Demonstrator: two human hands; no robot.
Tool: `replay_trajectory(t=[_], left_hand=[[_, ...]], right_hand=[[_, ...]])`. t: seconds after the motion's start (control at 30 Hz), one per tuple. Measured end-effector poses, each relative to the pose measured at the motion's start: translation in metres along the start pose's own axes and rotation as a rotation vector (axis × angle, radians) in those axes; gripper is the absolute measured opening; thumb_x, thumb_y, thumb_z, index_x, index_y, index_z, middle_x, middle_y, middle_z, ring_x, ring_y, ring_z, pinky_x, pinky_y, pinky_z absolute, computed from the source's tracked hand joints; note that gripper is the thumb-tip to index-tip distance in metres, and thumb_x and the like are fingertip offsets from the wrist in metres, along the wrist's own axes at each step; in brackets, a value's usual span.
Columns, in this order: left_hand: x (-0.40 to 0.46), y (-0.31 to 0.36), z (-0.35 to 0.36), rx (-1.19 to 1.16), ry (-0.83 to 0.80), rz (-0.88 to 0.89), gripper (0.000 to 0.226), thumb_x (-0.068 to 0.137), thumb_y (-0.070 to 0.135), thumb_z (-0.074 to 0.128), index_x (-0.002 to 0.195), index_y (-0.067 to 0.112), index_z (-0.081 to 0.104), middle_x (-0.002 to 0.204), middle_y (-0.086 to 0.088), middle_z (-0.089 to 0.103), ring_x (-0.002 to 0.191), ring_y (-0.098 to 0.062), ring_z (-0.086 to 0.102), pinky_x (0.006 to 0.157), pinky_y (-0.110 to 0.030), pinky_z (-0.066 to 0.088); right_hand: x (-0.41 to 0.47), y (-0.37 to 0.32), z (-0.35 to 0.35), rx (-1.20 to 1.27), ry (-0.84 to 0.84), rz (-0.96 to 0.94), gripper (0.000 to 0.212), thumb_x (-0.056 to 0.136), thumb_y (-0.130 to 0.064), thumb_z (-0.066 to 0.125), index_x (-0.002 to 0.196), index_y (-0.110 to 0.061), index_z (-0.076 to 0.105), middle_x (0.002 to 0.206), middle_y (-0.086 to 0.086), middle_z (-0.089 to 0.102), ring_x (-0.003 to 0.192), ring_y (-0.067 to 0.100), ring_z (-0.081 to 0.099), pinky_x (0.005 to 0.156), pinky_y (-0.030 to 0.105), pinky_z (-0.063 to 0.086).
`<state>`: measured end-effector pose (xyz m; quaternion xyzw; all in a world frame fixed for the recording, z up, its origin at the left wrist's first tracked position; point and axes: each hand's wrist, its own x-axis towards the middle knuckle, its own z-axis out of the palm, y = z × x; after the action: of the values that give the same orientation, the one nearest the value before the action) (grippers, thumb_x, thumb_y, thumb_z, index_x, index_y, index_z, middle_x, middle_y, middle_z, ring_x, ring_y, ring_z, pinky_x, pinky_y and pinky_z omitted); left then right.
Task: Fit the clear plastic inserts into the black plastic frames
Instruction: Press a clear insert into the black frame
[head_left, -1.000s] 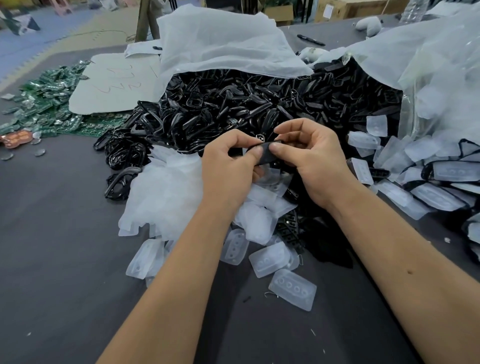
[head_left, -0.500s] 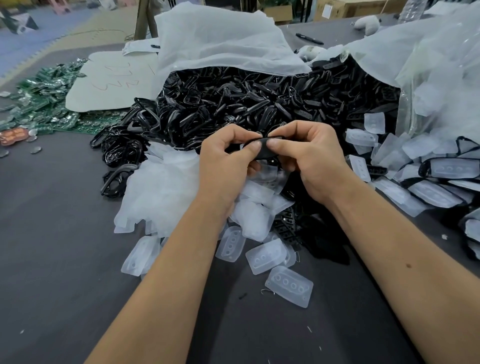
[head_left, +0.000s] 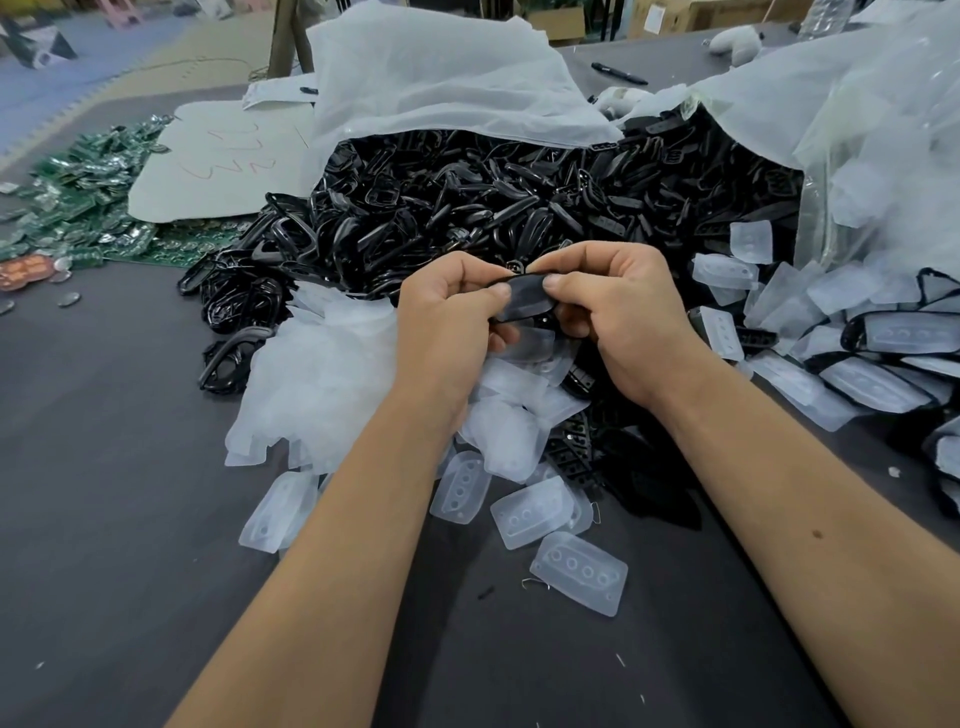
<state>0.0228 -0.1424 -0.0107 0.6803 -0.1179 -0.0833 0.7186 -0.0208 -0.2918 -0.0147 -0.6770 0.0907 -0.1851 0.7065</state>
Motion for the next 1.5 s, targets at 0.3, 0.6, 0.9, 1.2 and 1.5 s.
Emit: replay_trajectory(t=[0.3, 0.6, 0.9, 1.2, 1.5], left_hand=[[-0.0023, -0.0002, 0.0017, -0.065, -0.068, 0.070, 0.019, 0.096, -0.007, 0.062, 0.092, 0.008, 0.073, 0.094, -0.018, 0.075, 0.076, -0.025, 0.071, 0.057, -0.029, 0.057], [0.0000, -0.0008, 0.0029, -0.080, -0.034, 0.027, 0.029, 0.099, -0.008, 0.056, 0.095, 0.012, 0.077, 0.077, -0.002, 0.073, 0.058, -0.011, 0.064, 0.055, -0.019, 0.052], [0.0015, -0.0024, 0.0036, -0.042, -0.035, 0.015, 0.017, 0.096, -0.001, 0.064, 0.095, 0.010, 0.077, 0.079, -0.006, 0.073, 0.058, -0.012, 0.061, 0.057, -0.024, 0.049], [-0.0001, -0.0047, 0.0031, 0.023, -0.080, 0.117, 0.010, 0.096, 0.005, 0.070, 0.103, 0.010, 0.075, 0.083, -0.010, 0.074, 0.070, -0.017, 0.069, 0.063, -0.027, 0.056], [0.0005, -0.0085, 0.0066, 0.127, 0.054, 0.183, 0.006, 0.096, 0.004, 0.071, 0.096, 0.008, 0.076, 0.082, -0.010, 0.076, 0.056, -0.014, 0.068, 0.054, -0.023, 0.054]], right_hand=[[-0.0014, -0.0002, 0.0012, 0.009, -0.018, -0.028, 0.008, 0.088, 0.002, 0.076, 0.091, -0.005, 0.074, 0.069, -0.001, 0.069, 0.055, 0.004, 0.059, 0.049, 0.015, 0.043], [-0.0005, -0.0035, 0.0010, 0.085, -0.007, 0.038, 0.013, 0.092, 0.004, 0.068, 0.084, -0.005, 0.072, 0.068, 0.007, 0.065, 0.054, 0.014, 0.053, 0.048, 0.022, 0.041], [-0.0008, -0.0014, 0.0005, 0.054, -0.009, 0.018, 0.016, 0.092, 0.003, 0.068, 0.081, -0.007, 0.072, 0.065, 0.004, 0.066, 0.052, 0.011, 0.055, 0.049, 0.021, 0.043], [0.0005, 0.0025, -0.0033, 0.071, -0.054, -0.024, 0.010, 0.093, 0.002, 0.069, 0.087, -0.005, 0.074, 0.072, 0.008, 0.067, 0.059, 0.014, 0.054, 0.053, 0.022, 0.045], [0.0007, 0.0057, -0.0031, 0.028, -0.088, -0.074, 0.015, 0.094, 0.001, 0.068, 0.091, -0.009, 0.078, 0.074, 0.005, 0.069, 0.061, 0.014, 0.055, 0.056, 0.022, 0.047]])
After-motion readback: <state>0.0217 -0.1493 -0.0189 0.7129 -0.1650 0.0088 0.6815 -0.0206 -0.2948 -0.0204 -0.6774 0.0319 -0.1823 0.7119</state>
